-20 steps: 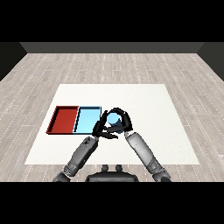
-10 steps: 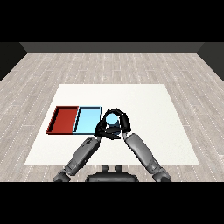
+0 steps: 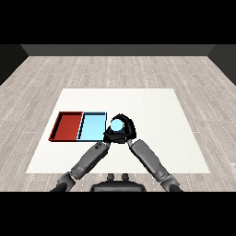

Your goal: Pick the blue can and put it in the blue box

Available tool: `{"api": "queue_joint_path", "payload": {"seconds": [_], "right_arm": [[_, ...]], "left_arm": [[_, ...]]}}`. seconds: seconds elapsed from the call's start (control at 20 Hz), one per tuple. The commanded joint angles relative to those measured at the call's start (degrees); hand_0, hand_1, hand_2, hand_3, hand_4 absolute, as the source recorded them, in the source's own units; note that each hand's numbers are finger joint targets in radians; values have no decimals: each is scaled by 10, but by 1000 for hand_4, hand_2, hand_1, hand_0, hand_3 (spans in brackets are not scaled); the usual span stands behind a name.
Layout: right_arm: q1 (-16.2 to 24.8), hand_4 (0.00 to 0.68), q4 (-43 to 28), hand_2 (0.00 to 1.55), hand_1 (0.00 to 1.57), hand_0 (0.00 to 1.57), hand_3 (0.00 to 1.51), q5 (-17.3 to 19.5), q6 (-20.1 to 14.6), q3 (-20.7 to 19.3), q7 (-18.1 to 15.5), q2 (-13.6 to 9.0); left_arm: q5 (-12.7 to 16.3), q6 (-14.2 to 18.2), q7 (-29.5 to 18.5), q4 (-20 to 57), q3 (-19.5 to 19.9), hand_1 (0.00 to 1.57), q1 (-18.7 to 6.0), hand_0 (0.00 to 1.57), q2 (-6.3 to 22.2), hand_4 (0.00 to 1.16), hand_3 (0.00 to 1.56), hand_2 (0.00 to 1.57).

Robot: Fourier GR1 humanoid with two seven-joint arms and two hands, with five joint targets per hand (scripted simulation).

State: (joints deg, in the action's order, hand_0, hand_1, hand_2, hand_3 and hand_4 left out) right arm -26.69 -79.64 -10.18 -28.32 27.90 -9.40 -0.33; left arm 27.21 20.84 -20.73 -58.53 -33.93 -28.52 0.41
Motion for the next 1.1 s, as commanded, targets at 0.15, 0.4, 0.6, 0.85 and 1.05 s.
{"api": "queue_joint_path", "payload": {"seconds": [0.15,0.4,0.6,0.85,1.05], "right_arm": [[13,615,-19,1445,1455,1455,1387,-55,-6,25,-29,3],[1,627,28,1442,1456,1456,1398,-76,-8,12,-67,3],[20,598,-5,1441,1421,1421,1394,-49,44,-28,-43,3],[3,31,-9,926,824,824,622,-42,33,12,15,3],[21,0,-23,0,0,0,0,-2,58,-4,23,3]], "left_arm": [[106,31,-33,-17,-13,1437,7,1437,-4,625,1215,1407],[149,36,-80,25,-44,1571,-10,1571,-4,935,1516,1571],[103,0,-99,43,10,1571,-5,1571,-4,1030,1510,1571],[141,13,-172,59,-24,1571,-9,1571,-4,1043,1538,1571],[126,20,-165,52,-13,1571,-15,1571,-4,1122,1535,1571]]}}
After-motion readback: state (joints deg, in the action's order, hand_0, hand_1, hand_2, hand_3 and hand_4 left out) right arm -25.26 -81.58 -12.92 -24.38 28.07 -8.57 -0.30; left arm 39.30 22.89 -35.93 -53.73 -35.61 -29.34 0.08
